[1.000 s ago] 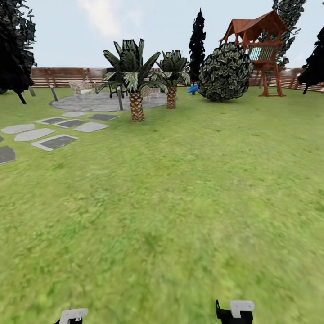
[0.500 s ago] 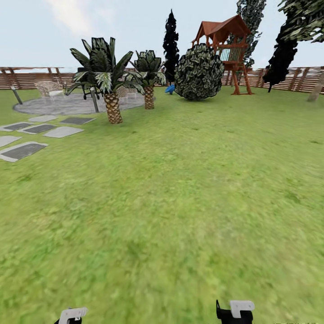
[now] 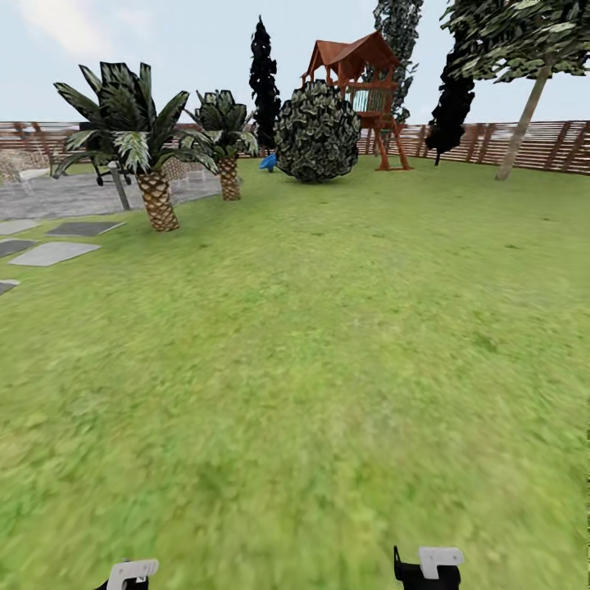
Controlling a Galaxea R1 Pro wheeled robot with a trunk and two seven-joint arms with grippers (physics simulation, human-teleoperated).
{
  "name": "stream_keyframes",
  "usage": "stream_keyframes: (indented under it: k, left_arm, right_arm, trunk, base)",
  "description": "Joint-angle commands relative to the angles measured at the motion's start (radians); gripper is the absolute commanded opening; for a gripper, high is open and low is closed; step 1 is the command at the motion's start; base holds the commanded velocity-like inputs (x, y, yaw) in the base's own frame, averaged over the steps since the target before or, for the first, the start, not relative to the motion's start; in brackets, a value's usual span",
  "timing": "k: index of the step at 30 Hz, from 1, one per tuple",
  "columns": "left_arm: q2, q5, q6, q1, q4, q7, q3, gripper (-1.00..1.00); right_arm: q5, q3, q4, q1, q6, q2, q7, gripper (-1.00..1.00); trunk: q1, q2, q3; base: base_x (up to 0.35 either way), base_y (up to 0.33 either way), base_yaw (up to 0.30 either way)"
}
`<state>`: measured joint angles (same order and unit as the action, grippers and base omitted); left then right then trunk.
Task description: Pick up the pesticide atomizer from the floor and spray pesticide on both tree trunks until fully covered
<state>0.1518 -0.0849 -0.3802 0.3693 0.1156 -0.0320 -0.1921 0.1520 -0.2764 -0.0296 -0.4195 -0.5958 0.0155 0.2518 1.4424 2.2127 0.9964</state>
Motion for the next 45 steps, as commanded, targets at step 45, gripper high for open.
stream_keyframes:
  k: [45]
  left_arm:
    - [-0.001, -0.007, 0.0, 0.001, -0.003, 0.0, -0.01, -1.0]
  right_arm:
    - [0.009, -0.009, 0.0, -0.001, -0.002, 0.0, 0.002, 1.0]
  trunk:
    - [0.0, 0.0, 0.001]
  base:
    - [0.338, -0.013, -0.3]
